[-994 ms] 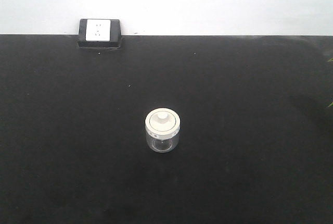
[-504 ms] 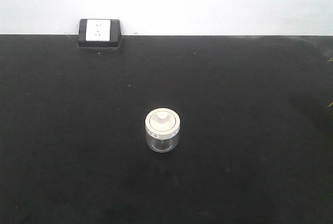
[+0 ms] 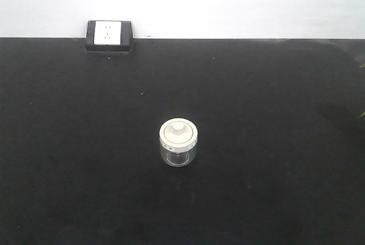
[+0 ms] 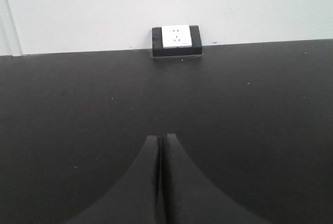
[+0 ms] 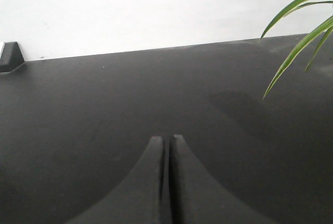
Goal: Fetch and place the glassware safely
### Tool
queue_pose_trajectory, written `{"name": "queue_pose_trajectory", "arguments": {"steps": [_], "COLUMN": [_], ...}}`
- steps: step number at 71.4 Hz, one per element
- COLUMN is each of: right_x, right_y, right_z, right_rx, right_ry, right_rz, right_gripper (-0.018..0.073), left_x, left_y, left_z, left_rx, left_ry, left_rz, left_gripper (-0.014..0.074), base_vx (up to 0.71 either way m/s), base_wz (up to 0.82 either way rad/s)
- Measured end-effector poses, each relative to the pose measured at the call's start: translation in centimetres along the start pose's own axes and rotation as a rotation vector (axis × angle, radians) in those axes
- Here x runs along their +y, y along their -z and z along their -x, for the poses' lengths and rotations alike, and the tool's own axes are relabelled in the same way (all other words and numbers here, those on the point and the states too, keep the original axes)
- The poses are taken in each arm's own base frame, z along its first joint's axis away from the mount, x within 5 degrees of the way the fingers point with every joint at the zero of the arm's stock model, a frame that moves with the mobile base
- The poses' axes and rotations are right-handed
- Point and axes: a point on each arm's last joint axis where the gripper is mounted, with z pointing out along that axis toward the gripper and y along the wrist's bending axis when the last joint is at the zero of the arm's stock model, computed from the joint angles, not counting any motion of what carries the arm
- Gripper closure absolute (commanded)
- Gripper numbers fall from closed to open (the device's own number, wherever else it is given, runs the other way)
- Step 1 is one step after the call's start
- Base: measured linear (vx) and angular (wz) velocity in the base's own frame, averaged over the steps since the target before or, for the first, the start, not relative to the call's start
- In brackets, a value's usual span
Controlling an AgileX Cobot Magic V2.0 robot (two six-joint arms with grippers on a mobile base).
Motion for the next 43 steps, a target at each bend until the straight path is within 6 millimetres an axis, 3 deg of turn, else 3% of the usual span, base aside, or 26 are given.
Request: {"name": "queue_pose_trajectory", "arguments": {"steps": [43], "right_x": [0.01], "right_y": [0.0], "right_z": [0.05], "right_rx": [-0.005], "right_ry": [0.0], "right_rz": [0.001], "right_gripper": [0.0563], "left_x": [0.0], "left_y": [0.0], "left_z": [0.0], "left_rx": [0.0], "left_ry": [0.0], "left_rz": [0.0], "left_gripper": [0.0603], "base_vx": [0.0], "base_wz": [0.0]}}
